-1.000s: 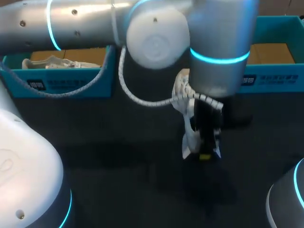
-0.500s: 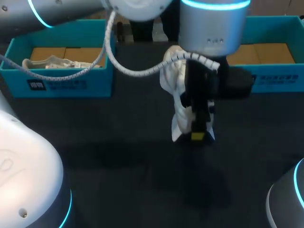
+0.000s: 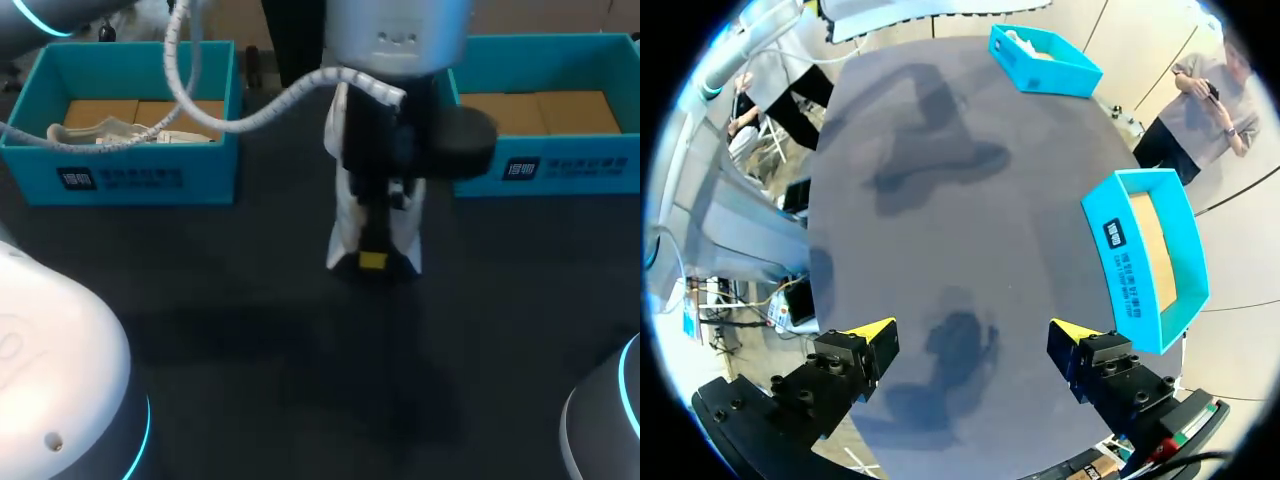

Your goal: Take the shoe out of the shoebox, open the shoe tongue, remove and reinsert the insole, then place the shoe into the shoebox

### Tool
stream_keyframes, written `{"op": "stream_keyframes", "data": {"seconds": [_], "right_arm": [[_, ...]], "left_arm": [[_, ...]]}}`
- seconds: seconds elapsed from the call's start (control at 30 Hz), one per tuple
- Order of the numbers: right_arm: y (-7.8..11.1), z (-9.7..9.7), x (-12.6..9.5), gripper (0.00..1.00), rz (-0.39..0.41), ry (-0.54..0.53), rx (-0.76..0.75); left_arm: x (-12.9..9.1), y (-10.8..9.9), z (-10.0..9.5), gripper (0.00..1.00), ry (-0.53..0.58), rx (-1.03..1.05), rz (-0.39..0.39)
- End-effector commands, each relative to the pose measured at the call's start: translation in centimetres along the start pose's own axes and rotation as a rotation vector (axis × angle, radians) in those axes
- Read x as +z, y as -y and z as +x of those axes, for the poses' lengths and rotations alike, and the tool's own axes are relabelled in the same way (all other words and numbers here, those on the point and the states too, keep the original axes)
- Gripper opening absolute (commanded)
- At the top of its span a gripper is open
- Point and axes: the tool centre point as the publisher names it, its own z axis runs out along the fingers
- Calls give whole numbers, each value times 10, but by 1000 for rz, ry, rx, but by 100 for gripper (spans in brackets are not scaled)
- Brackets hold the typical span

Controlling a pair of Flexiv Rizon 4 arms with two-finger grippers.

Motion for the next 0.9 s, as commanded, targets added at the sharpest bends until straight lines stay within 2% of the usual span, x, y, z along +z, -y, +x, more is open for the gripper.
{"op": "stream_keyframes", "data": {"seconds": [0.03, 0.23, 0.47, 0.67, 0.9], "right_arm": [[-1, -2, 1, 100, 2, -3, 1], [-1, -2, 1, 100, 2, -3, 1], [-1, -2, 1, 100, 2, -3, 1], [-1, -2, 1, 100, 2, -3, 1], [-1, -2, 1, 100, 2, -3, 1]], "left_arm": [[-4, -26, -10, 0, -9, 23, 20], [-2, -60, -30, 0, -22, 47, -16], [-14, -103, -57, 0, -19, 90, -66], [-31, -138, -84, 0, -1, 91, -82], [-33, -182, -121, 0, 1, 97, -101]]}}
